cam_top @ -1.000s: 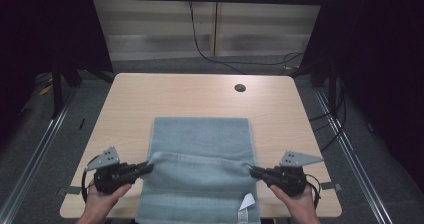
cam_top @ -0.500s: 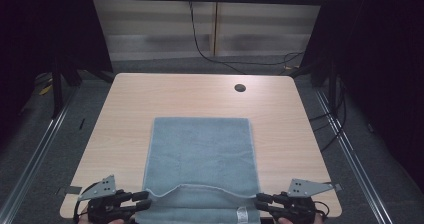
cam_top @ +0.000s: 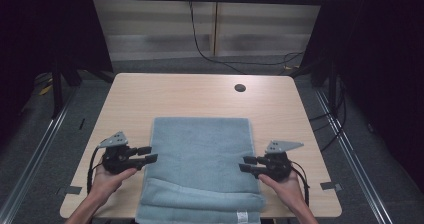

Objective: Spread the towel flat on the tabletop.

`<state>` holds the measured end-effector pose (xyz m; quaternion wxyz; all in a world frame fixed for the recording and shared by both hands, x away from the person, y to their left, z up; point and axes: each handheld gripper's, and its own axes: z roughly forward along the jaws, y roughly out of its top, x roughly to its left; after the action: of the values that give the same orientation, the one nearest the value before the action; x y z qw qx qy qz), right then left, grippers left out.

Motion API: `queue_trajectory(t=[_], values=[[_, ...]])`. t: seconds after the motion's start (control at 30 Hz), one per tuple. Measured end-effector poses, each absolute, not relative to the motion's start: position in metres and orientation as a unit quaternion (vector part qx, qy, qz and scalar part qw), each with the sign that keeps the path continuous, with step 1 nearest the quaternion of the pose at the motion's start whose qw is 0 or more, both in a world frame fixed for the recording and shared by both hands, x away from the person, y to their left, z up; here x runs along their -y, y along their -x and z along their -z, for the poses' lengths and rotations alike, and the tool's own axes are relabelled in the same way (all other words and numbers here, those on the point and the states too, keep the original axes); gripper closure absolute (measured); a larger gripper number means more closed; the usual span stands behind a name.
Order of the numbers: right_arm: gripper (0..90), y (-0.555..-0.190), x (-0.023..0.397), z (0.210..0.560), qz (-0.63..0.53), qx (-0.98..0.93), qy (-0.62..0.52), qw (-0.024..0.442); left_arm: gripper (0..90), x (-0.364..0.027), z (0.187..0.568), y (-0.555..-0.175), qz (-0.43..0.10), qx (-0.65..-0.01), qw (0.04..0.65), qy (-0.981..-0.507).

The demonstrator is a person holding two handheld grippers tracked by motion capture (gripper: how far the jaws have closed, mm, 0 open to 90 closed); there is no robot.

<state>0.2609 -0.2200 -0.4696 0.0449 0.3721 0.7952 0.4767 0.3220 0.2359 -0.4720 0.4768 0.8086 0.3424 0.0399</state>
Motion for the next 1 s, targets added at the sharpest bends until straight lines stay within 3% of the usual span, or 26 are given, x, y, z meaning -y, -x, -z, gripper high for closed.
queue_trajectory(t=[0.2,0.4,0.73,1.0], values=[[59.7,-0.312,0.208,0.483,-0.454,-0.801,-0.387,0.053,57.5,-0.22,0.494,-0.359,-0.053,-0.364,0.444,-0.817],[60.0,-0.336,0.196,0.5,-0.421,-0.806,-0.411,0.063,55.8,-0.211,0.505,-0.363,-0.069,-0.364,0.422,-0.827],[58.5,-0.31,0.2,0.501,-0.396,-0.827,-0.394,0.055,57.3,-0.212,0.505,-0.324,-0.067,-0.33,0.421,-0.842],[58.0,-0.275,0.207,0.501,-0.404,-0.827,-0.388,0.045,57.2,-0.215,0.505,-0.295,-0.036,-0.317,0.433,-0.843]])
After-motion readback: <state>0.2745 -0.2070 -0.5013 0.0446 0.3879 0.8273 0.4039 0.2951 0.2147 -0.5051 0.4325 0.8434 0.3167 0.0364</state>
